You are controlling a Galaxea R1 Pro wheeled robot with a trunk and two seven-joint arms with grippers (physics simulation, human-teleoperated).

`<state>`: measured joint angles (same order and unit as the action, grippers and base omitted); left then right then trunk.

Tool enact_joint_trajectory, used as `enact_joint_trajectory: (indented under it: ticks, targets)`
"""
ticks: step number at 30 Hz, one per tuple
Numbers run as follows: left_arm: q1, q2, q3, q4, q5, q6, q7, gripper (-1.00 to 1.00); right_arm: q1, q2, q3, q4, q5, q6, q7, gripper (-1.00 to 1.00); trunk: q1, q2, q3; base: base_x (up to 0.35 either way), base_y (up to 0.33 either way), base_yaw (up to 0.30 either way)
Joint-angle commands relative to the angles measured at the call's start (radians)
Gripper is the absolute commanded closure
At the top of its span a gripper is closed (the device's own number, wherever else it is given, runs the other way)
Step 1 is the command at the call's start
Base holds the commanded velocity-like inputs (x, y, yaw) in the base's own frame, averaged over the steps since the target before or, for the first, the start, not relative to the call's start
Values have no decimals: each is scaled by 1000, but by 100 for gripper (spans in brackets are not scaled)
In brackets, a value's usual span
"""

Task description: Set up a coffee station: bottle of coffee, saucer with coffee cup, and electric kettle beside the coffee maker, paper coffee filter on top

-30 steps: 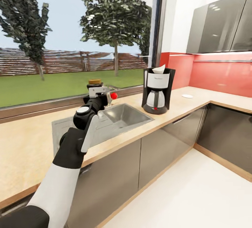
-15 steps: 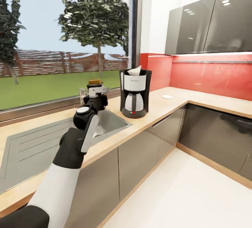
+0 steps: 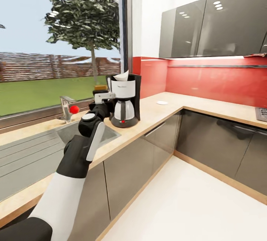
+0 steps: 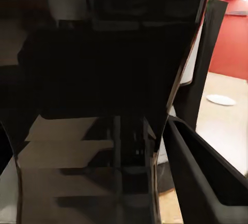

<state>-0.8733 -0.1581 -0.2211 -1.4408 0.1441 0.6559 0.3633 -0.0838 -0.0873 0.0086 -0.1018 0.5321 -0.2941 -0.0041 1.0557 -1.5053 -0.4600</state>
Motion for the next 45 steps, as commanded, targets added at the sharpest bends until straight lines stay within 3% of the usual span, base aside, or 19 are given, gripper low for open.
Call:
enact_joint_trajectory:
  ticks: [1,14,17,20,24,36,39,45]
  targets:
    - [-1,0,-1,4,6,4,8,100,-1,0,1,1,2,-3,0,-100,0,-1,-1,2,-9,-4]
    - [-1,-3,-13,13,8,2,8,100,-1,0,0,1,2,-2,0,-100,0,-1,-1,1,-60,-11]
    - [12,-3,-14,13,34,2,8,100,-1,0,0,1,2,-2,0,-100,0,-1,-1,0,-25,-169]
    - [26,-2,-14,13,94,0,8,100,-1,0,0,1,2,-2,0,-100,0,-1,-1,0,-10,-236]
    - [32,-2,-14,14,123,0,8,100,-1,0,1,1,2,-2,0,-100,0,-1,-1,0,-3,-265]
    - [35,-1,-14,44,133,-7,8,100,-1,0,0,1,2,-2,0,-100,0,-1,-1,16,-10,-144]
    - [36,-1,-15,95,132,-86,8,100,-1,0,0,1,2,-2,0,-100,0,-1,-1,79,-57,-7]
    - [36,0,-53,129,131,-123,9,100,-1,0,0,1,2,-2,0,-100,0,-1,-1,21,-15,-2]
